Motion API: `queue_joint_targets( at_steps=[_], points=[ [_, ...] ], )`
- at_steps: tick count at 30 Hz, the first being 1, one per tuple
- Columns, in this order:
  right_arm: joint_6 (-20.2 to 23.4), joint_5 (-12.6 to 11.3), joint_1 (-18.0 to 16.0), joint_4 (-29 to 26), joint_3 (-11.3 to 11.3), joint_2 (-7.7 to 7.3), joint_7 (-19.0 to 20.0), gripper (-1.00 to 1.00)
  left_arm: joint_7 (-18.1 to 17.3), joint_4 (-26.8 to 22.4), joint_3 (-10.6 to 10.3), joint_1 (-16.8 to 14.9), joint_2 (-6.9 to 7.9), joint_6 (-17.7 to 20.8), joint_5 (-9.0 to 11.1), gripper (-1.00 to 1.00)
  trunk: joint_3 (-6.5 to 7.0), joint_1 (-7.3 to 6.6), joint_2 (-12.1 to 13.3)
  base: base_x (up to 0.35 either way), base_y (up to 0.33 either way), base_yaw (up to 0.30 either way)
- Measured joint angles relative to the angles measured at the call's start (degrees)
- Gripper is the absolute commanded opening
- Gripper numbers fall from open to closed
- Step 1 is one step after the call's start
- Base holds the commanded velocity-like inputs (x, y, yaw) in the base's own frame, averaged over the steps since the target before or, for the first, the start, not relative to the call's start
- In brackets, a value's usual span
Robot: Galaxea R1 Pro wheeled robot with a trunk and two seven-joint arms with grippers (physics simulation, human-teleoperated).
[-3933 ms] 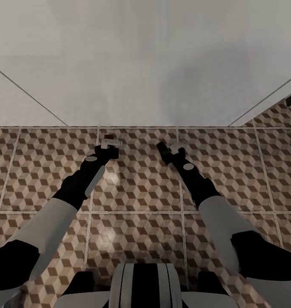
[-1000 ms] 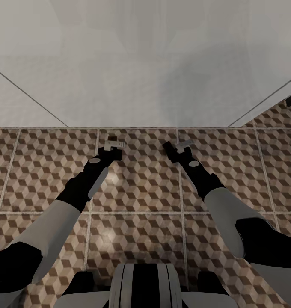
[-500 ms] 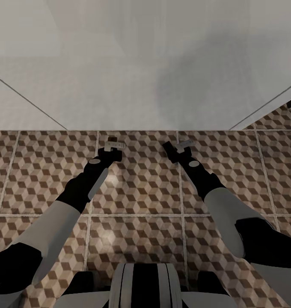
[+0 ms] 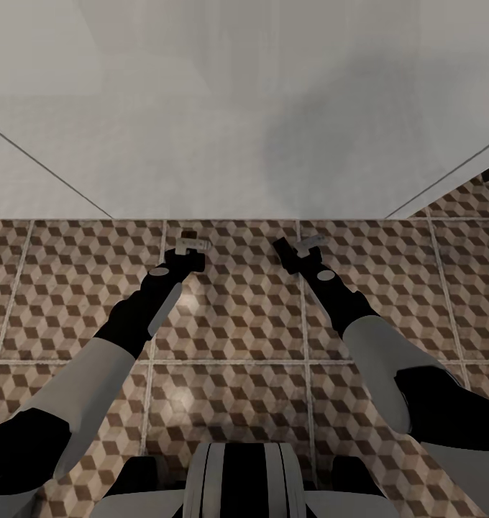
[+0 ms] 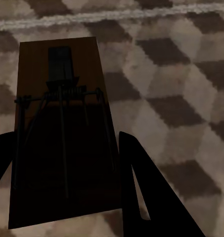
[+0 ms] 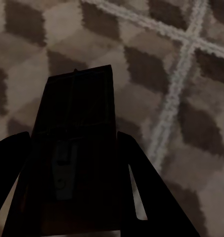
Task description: Take the four mousetraps from the cabinet in the bathroom and place them on the bathroom floor. Make sure all four end up on the same floor surface, and ensure that at least two of them are either under or directly next to the same bathroom sink.
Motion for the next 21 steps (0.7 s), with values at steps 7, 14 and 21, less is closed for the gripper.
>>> queue_joint_targets(
  at_steps=[7, 14, 21],
  points=[
    [0.0, 0.0, 0.0, 0.0, 0.0, 0.00, 0.0, -1.00, 0.0, 0.0, 0.0, 0.0, 0.00, 0.0, 0.0, -1.00, 0.00, 0.00, 0.0, 0.001, 0.000, 0.000],
    [0.0, 0.0, 0.0, 0.0, 0.0, 0.07, 0.0, -1.00, 0.0, 0.0, 0.0, 0.0, 0.00, 0.0, 0.0, -1.00, 0.00, -0.01, 0.0, 0.074, 0.000, 0.000],
    [0.0, 0.0, 0.0, 0.0, 0.0, 0.09, 0.0, -1.00, 0.0, 0.1, 0.0, 0.0, 0.00, 0.0, 0.0, -1.00, 0.00, 0.00, 0.0, 0.019, 0.000, 0.000]
  ],
)
